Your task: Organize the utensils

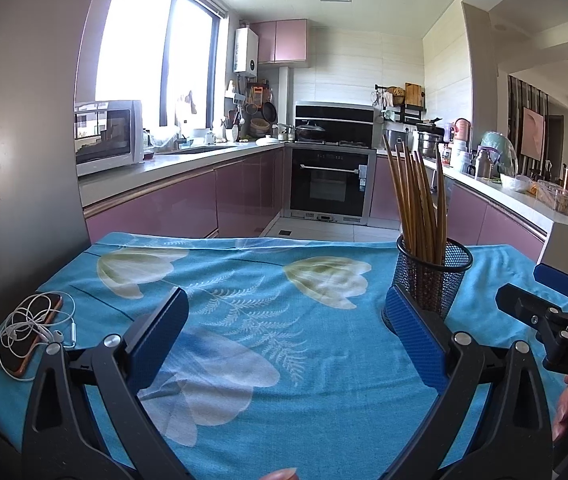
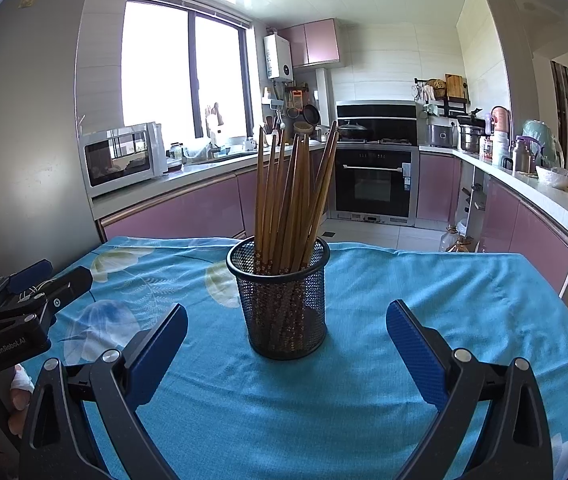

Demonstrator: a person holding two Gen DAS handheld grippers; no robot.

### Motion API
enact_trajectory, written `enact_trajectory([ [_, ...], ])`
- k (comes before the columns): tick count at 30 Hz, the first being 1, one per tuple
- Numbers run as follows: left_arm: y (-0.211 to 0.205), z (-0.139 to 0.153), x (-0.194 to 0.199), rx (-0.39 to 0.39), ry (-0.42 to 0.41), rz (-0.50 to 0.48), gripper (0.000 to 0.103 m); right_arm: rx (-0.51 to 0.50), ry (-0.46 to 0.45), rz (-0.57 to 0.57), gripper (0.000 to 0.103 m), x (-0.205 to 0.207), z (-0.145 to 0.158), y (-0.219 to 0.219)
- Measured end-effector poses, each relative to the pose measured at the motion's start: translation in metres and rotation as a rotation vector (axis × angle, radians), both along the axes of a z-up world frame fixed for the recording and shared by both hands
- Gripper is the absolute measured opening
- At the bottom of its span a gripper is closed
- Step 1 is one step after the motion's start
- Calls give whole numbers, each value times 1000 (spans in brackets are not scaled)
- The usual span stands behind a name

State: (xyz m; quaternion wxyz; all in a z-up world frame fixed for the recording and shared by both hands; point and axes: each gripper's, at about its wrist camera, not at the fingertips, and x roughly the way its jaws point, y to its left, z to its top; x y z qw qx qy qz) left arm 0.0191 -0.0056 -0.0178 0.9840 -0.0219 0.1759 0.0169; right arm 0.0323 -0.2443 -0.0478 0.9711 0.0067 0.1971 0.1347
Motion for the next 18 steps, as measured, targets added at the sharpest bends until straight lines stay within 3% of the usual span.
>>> enact_trajectory([
  [18,-11,-2,3,34,23,-11,97,0,6,3,96,2,-4,-4],
])
